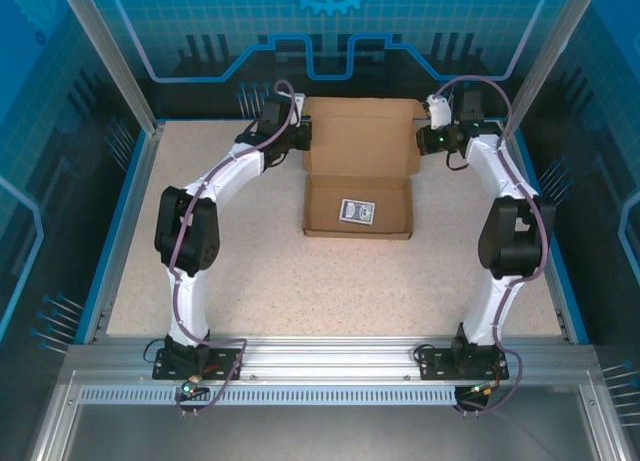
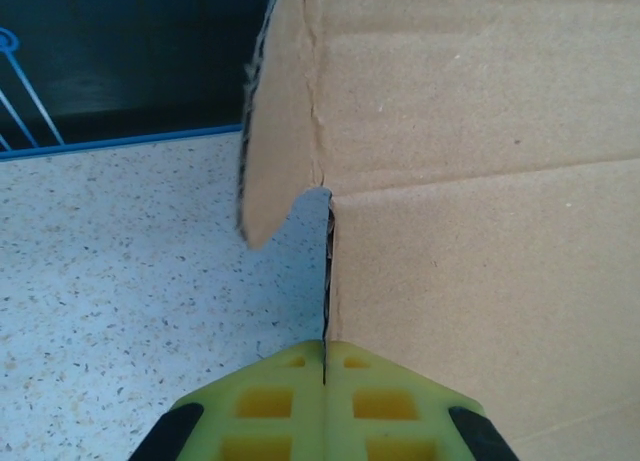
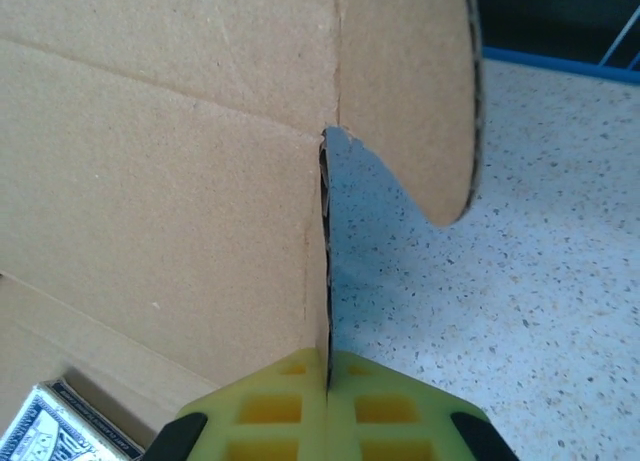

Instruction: Fold the paper box

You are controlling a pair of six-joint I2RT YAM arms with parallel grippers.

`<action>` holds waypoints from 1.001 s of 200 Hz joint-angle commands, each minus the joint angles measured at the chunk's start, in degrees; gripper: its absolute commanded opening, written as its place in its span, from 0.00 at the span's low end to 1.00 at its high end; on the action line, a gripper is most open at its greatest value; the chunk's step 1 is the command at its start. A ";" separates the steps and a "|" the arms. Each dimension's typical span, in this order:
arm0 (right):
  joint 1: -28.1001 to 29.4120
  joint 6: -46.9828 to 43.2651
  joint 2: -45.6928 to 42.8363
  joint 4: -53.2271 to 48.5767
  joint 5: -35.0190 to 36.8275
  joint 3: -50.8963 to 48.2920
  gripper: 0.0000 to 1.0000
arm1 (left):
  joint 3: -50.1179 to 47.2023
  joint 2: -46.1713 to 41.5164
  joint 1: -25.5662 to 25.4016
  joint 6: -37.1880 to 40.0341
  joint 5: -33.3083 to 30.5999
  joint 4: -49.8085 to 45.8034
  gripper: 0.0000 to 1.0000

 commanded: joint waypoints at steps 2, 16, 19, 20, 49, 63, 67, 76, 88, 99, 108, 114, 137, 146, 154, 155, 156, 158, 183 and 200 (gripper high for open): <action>2.80 4.01 -4.95 9.35 7.16 -3.37 0.00 | -2.48 -2.74 -1.25 -1.81 -5.07 4.38 0.06; 4.38 4.84 -6.03 12.86 10.13 -5.66 0.00 | -4.32 -3.51 -1.79 -1.89 -6.67 6.15 0.07; 4.60 4.97 -6.25 13.84 10.51 -6.20 0.00 | -4.89 -3.76 -1.92 -1.91 -6.85 6.65 0.07; 4.73 5.04 -6.34 14.13 10.60 -6.42 0.00 | -5.06 -3.80 -1.97 -1.99 -6.94 6.77 0.08; 7.12 5.90 -7.82 22.13 14.18 -11.81 0.00 | -10.27 -5.80 -3.00 -2.50 -8.23 10.92 0.09; 7.43 6.53 -8.09 24.96 14.39 -13.59 0.00 | -12.16 -6.45 -3.48 -2.84 -8.51 11.79 0.10; 7.52 6.60 -8.20 25.80 14.35 -14.14 0.00 | -12.68 -6.61 -3.59 -3.03 -8.45 11.91 0.11; 7.68 6.79 -8.42 27.50 14.39 -15.28 0.00 | -13.49 -6.98 -3.77 -3.32 -8.62 12.08 0.12; 7.87 6.66 -9.07 29.82 14.25 -16.98 0.00 | -14.89 -7.67 -4.07 -3.79 -8.90 12.24 0.13; 8.01 6.82 -9.58 31.67 14.15 -18.44 0.00 | -16.40 -8.50 -4.37 -4.30 -9.36 12.75 0.13; 8.01 6.98 -10.22 33.34 13.75 -19.80 0.00 | -17.78 -9.27 -4.57 -4.90 -9.53 13.43 0.13; 8.14 6.96 -10.60 34.60 13.61 -20.67 0.00 | -18.75 -9.75 -4.83 -5.18 -9.86 13.87 0.13; 8.54 6.98 -11.99 38.86 13.03 -24.15 0.00 | -22.05 -11.61 -6.15 -5.90 -11.44 15.73 0.12; 8.69 7.22 -12.47 40.32 12.97 -25.42 0.00 | -23.44 -12.32 -6.78 -5.95 -12.09 16.63 0.12; 8.77 7.52 -12.99 41.98 12.90 -26.74 0.00 | -24.66 -12.84 -7.47 -6.07 -13.19 17.55 0.11; 8.79 7.55 -13.06 42.14 12.85 -26.93 0.00 | -24.79 -12.87 -7.52 -6.05 -13.31 17.67 0.11; 8.80 7.56 -13.13 42.39 12.87 -27.07 0.00 | -24.94 -12.97 -7.58 -6.08 -13.37 17.78 0.11; 8.74 7.64 -13.28 42.75 12.89 -27.35 0.00 | -25.32 -13.07 -7.81 -6.11 -13.70 18.12 0.11; 8.98 8.66 -14.08 46.68 12.81 -30.11 0.00 | -28.48 -14.37 -9.63 -5.90 -17.61 20.30 0.07; 9.32 9.28 -14.26 48.05 12.89 -31.27 0.00 | -30.41 -15.01 -10.69 -6.09 -19.50 21.60 0.06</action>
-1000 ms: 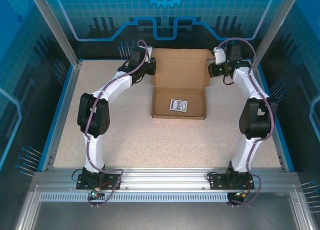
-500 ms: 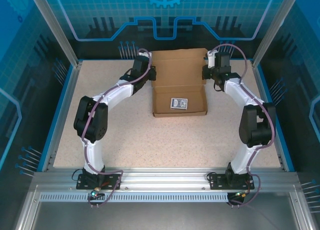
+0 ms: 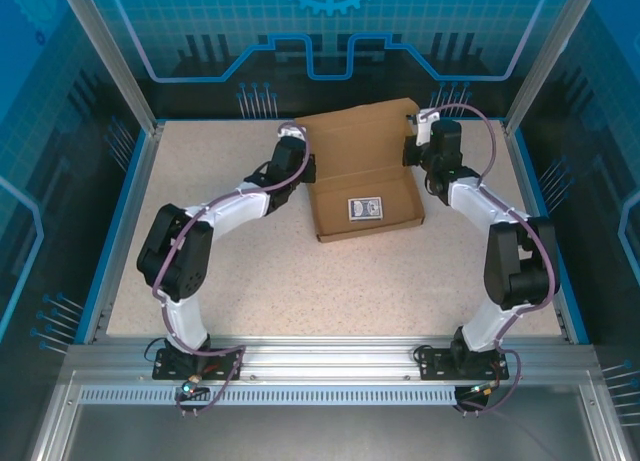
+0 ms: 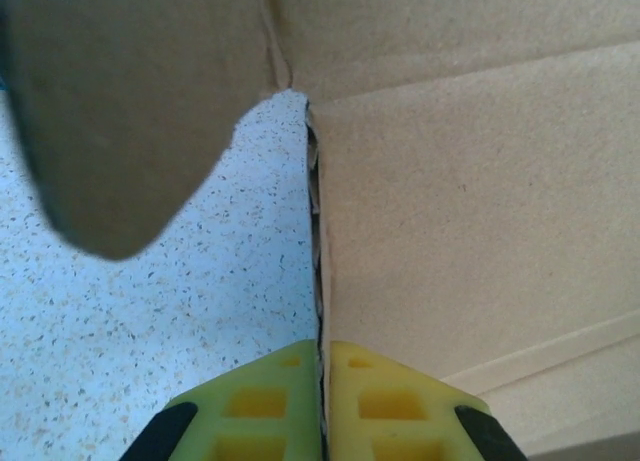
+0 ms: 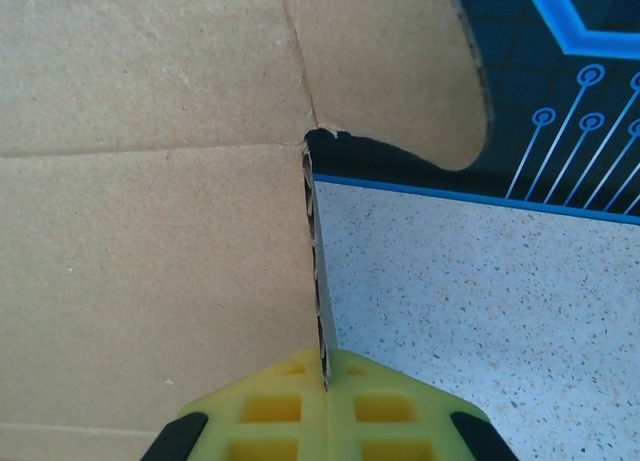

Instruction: Fold the paper box

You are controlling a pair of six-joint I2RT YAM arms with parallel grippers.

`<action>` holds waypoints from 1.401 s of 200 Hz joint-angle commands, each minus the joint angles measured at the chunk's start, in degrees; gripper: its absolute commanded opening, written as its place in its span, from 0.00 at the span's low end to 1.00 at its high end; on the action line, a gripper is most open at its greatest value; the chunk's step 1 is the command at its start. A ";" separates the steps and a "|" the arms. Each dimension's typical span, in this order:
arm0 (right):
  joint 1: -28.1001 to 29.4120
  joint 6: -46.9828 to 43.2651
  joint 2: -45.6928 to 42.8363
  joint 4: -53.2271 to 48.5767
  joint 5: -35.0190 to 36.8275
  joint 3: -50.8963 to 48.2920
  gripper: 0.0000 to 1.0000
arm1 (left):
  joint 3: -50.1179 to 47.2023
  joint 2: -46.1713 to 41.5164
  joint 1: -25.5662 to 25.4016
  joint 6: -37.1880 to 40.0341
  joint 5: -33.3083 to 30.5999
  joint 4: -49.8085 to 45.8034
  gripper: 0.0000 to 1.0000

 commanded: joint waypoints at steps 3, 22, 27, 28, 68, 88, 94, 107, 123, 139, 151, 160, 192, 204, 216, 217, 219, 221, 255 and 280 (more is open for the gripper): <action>1.91 2.13 -2.23 7.92 -1.62 -1.77 0.00 | -2.90 -2.36 -2.52 -0.56 -3.13 4.01 0.06; 2.36 3.27 -2.72 9.76 -0.99 -3.61 0.00 | -4.18 -2.63 -3.90 -0.58 -5.32 4.75 0.05; 2.47 3.64 -2.85 10.09 -1.09 -4.06 0.00 | -4.49 -2.59 -4.30 -0.48 -5.89 5.17 0.05; 2.46 3.73 -2.89 10.08 -1.10 -4.14 0.00 | -4.62 -2.57 -4.35 -0.44 -6.03 5.23 0.05; 2.65 4.93 -4.18 8.72 -2.91 -6.78 0.03 | -5.74 -2.45 -6.02 0.00 -9.62 6.13 0.01; 2.68 5.22 -5.32 7.07 -3.16 -8.53 0.05 | -5.80 -2.62 -6.39 0.39 -11.34 6.61 0.00; 2.78 5.37 -5.68 6.71 -3.22 -9.13 0.05 | -5.90 -2.75 -6.45 0.49 -11.68 6.72 0.00; 2.80 5.53 -6.53 6.64 -3.09 -10.84 0.05 | -6.13 -2.90 -6.63 0.62 -12.37 7.09 0.00; 2.80 5.96 -7.38 6.88 -2.55 -12.87 0.06 | -6.62 -3.23 -6.99 0.75 -12.93 7.92 0.00; 2.89 6.87 -8.08 7.03 -2.35 -14.44 0.06 | -7.23 -3.39 -7.65 0.86 -13.82 8.26 0.00; 3.11 7.68 -8.69 7.76 -1.82 -15.78 0.05 | -8.24 -3.69 -8.27 1.08 -14.70 9.25 0.00; 3.19 8.39 -9.21 8.57 -1.35 -16.69 0.05 | -9.05 -3.94 -8.75 1.06 -15.17 9.81 0.00; 3.70 10.22 -10.95 11.74 0.42 -21.34 0.04 | -12.09 -5.18 -10.21 0.54 -16.37 11.14 0.00; 4.11 10.14 -11.47 12.28 0.93 -22.25 0.04 | -13.08 -5.67 -10.54 -0.08 -16.53 11.15 0.01; 4.54 10.06 -12.08 13.02 1.63 -23.42 0.04 | -13.85 -5.92 -10.88 -0.59 -16.55 11.02 0.01; 4.64 10.01 -12.11 13.13 1.62 -23.49 0.04 | -13.95 -5.95 -10.89 -0.62 -16.55 11.00 0.01; 4.71 9.98 -12.19 13.30 1.72 -23.72 0.04 | -14.08 -6.01 -10.98 -0.71 -16.66 10.99 0.01; 4.73 9.97 -12.34 13.38 1.79 -23.91 0.04 | -14.22 -6.05 -11.10 -0.80 -16.65 10.99 0.01; 5.60 9.62 -13.89 15.03 2.39 -27.17 0.04 | -16.61 -7.25 -12.39 -1.92 -17.31 11.09 0.01; 5.90 9.16 -15.14 15.57 2.69 -29.29 0.03 | -18.19 -7.73 -13.43 -2.66 -17.64 11.00 0.02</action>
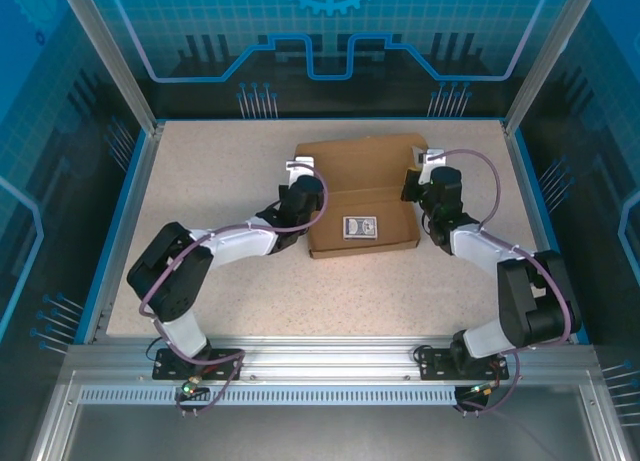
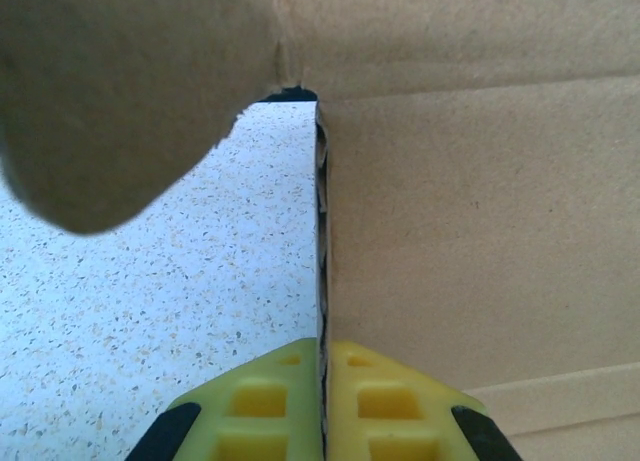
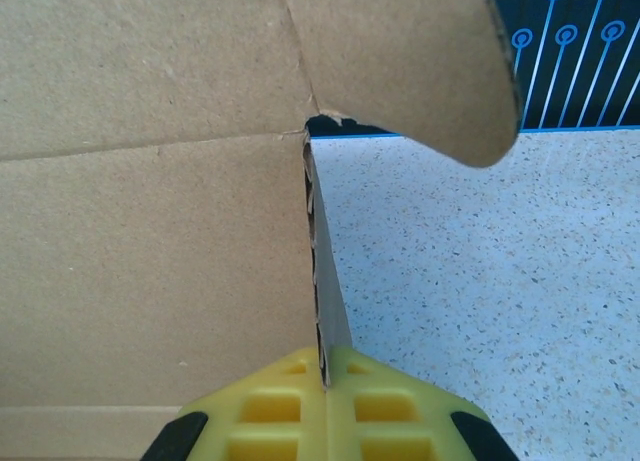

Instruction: Fold the paper box

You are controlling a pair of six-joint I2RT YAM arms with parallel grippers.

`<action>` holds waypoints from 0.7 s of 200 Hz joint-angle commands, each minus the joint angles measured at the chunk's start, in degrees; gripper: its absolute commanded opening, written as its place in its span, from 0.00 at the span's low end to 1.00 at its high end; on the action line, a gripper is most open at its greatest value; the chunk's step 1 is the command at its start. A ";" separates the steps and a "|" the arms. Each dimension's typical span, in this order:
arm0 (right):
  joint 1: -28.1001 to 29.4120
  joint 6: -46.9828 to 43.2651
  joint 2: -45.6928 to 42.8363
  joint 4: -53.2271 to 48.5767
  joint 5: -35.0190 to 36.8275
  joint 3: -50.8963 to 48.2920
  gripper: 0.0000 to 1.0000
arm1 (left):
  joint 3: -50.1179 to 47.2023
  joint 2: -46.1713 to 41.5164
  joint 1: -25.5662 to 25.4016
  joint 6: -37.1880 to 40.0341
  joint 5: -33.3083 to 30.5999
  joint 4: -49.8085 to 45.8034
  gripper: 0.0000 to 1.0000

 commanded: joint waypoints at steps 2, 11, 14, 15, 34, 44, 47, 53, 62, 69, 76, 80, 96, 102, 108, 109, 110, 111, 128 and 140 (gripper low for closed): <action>2.21 0.34 -1.35 -0.75 -2.29 -2.99 0.03 | -2.39 -0.85 -2.60 -2.06 2.27 -0.92 0.01; 2.21 0.24 -1.97 -0.73 -2.12 -3.73 0.02 | -3.03 -1.02 -2.97 -2.38 1.84 -0.89 0.01; 2.18 0.20 -2.17 -0.76 -2.10 -3.91 0.02 | -3.22 -1.09 -3.12 -2.48 1.72 -0.93 0.01; 2.17 0.18 -2.29 -0.74 -2.08 -4.13 0.02 | -3.30 -1.11 -3.14 -2.53 1.68 -0.95 0.01; 2.25 -0.27 -3.81 -0.34 -1.94 -5.90 0.02 | -4.74 -1.57 -3.94 -3.31 1.20 -0.61 0.02; 2.25 -0.68 -4.52 -0.44 -1.91 -6.54 0.02 | -5.42 -1.83 -4.31 -3.37 0.79 -0.48 0.02; 2.34 -0.71 -4.72 -0.46 -1.91 -6.80 0.02 | -5.54 -1.93 -4.44 -3.38 0.68 -0.49 0.02; 2.36 -0.65 -5.31 -0.39 -1.98 -7.25 0.02 | -5.96 -2.09 -4.52 -3.55 0.51 -0.50 0.03; 2.43 -0.96 -6.21 -0.15 -2.24 -8.06 0.02 | -6.55 -2.52 -4.82 -3.77 0.33 -0.59 0.04; 2.46 -1.02 -6.84 -0.19 -2.10 -8.50 0.02 | -7.07 -2.86 -5.07 -3.78 0.16 -0.57 0.04; 2.44 -0.86 -7.48 -0.70 -1.99 -8.73 0.02 | -7.52 -3.19 -5.31 -3.83 -0.13 -0.60 0.05; 2.48 -0.82 -7.79 -1.04 -1.99 -8.83 0.02 | -7.78 -3.32 -5.35 -3.82 -0.12 -0.59 0.05; 2.84 -0.57 -9.25 -1.34 -1.79 -9.76 0.02 | -8.76 -3.89 -5.72 -4.08 -0.35 -0.63 0.06; 2.86 -0.32 -9.78 -1.53 -1.60 -10.17 0.02 | -9.06 -4.08 -5.79 -4.21 -0.51 -0.70 0.06; 2.95 -0.13 -10.21 -1.51 -1.46 -10.66 0.02 | -9.38 -4.36 -5.80 -4.39 -0.63 -0.87 0.06; 2.95 -0.08 -10.28 -1.53 -1.42 -10.74 0.02 | -9.45 -4.42 -5.84 -4.37 -0.72 -0.83 0.06; 3.04 -0.01 -10.36 -1.50 -1.39 -10.83 0.02 | -9.49 -4.45 -5.86 -4.36 -0.77 -0.85 0.06; 3.04 0.02 -10.49 -1.48 -1.38 -10.96 0.02 | -9.55 -4.46 -5.87 -4.40 -0.75 -0.82 0.06; 3.35 0.41 -11.62 -0.92 -0.83 -12.41 0.02 | -10.30 -5.21 -5.97 -4.65 -0.90 -0.71 0.07; 3.31 0.59 -11.96 -0.78 -0.60 -12.76 0.01 | -10.49 -5.71 -6.01 -4.17 -1.39 -0.65 0.06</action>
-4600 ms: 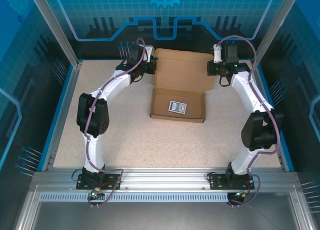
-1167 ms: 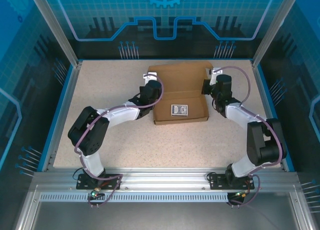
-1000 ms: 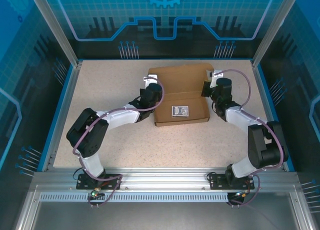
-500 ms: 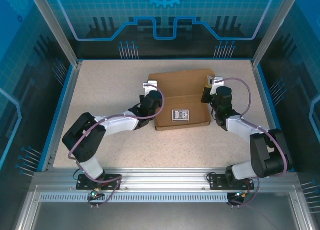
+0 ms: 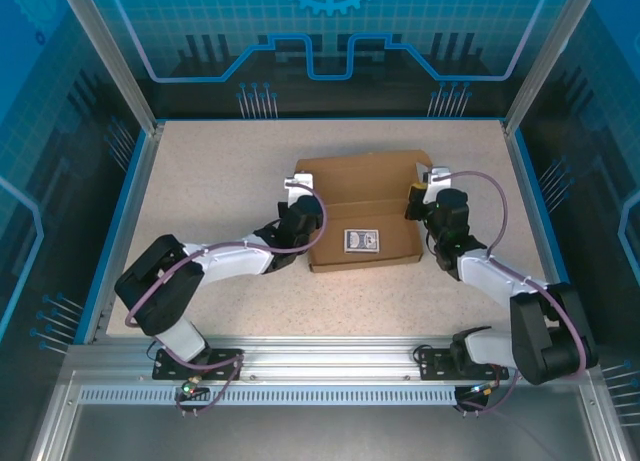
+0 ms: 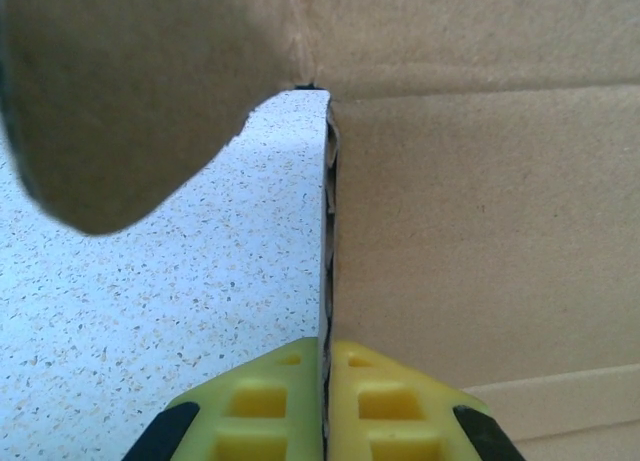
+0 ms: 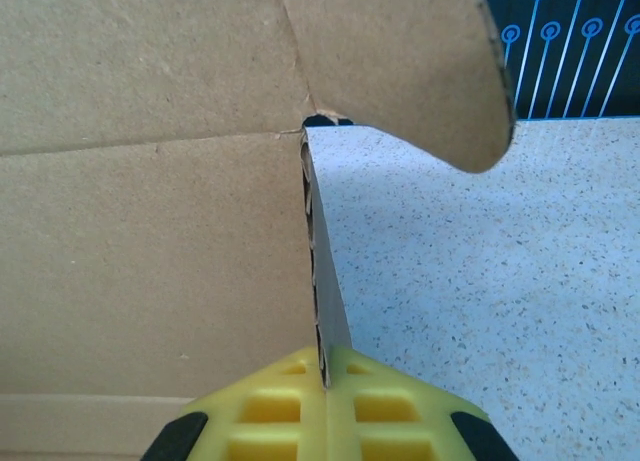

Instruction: Fold the paper box

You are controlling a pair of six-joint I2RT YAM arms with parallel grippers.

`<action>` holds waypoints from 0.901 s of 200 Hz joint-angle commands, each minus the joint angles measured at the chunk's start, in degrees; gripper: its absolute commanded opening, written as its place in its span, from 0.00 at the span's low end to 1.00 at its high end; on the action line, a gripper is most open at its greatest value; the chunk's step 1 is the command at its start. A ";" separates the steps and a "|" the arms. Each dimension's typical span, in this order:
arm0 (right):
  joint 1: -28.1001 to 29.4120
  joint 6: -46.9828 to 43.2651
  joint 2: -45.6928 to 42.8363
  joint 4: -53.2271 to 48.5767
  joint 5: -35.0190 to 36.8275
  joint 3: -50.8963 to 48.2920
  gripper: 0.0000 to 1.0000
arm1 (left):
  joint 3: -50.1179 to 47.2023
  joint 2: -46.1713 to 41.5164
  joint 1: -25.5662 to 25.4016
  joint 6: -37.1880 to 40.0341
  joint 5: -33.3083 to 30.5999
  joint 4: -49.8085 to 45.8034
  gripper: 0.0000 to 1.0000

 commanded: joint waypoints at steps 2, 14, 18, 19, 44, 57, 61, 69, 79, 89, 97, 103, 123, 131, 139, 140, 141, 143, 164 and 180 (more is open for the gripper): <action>1.86 0.83 -0.93 -2.08 -1.59 -2.00 0.01 | -2.26 -0.57 -1.24 -1.24 2.25 -4.01 0.05; 2.01 0.97 -0.93 -1.65 -1.57 -1.92 0.01 | -2.28 -0.81 -1.17 0.17 1.05 -3.10 0.01; 1.97 1.05 -0.92 -1.38 -1.61 -1.76 0.00 | -2.26 -0.81 -1.14 0.86 0.63 -2.59 0.00; 1.96 1.10 -0.92 -1.32 -1.60 -1.66 0.00 | -2.22 -0.79 -1.18 1.07 0.49 -2.44 0.00; 2.55 1.18 0.43 0.06 -1.48 0.89 0.00 | -1.49 -0.59 -0.39 6.01 -2.13 1.20 0.00; 3.02 1.18 2.01 1.44 -1.15 2.70 0.00 | -1.30 -0.51 0.83 7.83 -2.04 3.81 0.00; 3.06 1.16 2.64 1.79 -1.07 3.43 0.00 | -1.23 -0.43 1.34 8.52 -1.84 4.81 0.00; 3.35 1.21 4.11 2.56 -1.01 4.80 0.00 | -0.86 -0.20 2.28 9.76 -1.50 6.39 0.00; 3.70 1.11 6.19 3.58 -1.02 6.98 0.00 | -0.02 0.16 3.51 11.37 -1.50 8.02 0.00; 3.87 0.94 8.63 4.76 -0.97 9.21 0.00 | 0.85 0.58 4.92 12.89 -1.03 9.83 0.00; 3.94 0.74 10.60 5.69 -0.83 11.07 0.00 | 1.58 1.05 5.92 13.94 -0.43 11.14 0.00; 3.95 0.63 12.12 6.29 -0.73 12.58 0.00 | 2.12 1.45 6.76 14.88 0.03 12.55 0.00; 3.88 -0.48 17.56 8.35 -0.94 17.68 0.00 | 4.43 4.36 9.74 17.27 1.77 16.60 0.00; 3.80 -0.78 19.53 8.77 -1.35 19.67 0.00 | 5.37 5.68 10.76 18.24 2.41 17.95 0.00; 3.70 -1.37 21.31 9.29 -1.99 21.80 0.00 | 5.92 6.90 11.49 19.20 3.09 19.33 0.00; 3.75 -1.42 21.53 9.38 -2.01 21.98 0.00 | 6.00 7.06 11.50 19.29 3.17 19.42 0.00; 3.73 -1.54 21.68 9.46 -2.10 22.16 0.00 | 6.03 7.23 11.55 19.47 3.17 19.60 0.00; 3.67 -1.67 22.02 9.59 -2.18 22.43 0.00 | 6.13 7.47 11.66 19.74 3.32 20.04 0.00; 3.41 -3.26 24.73 10.71 -3.51 24.11 0.00 | 5.47 9.19 11.61 21.20 4.44 22.76 0.00; 2.66 -3.30 25.56 12.09 -4.67 23.30 0.00 | 3.81 9.17 11.60 19.73 5.56 23.00 0.05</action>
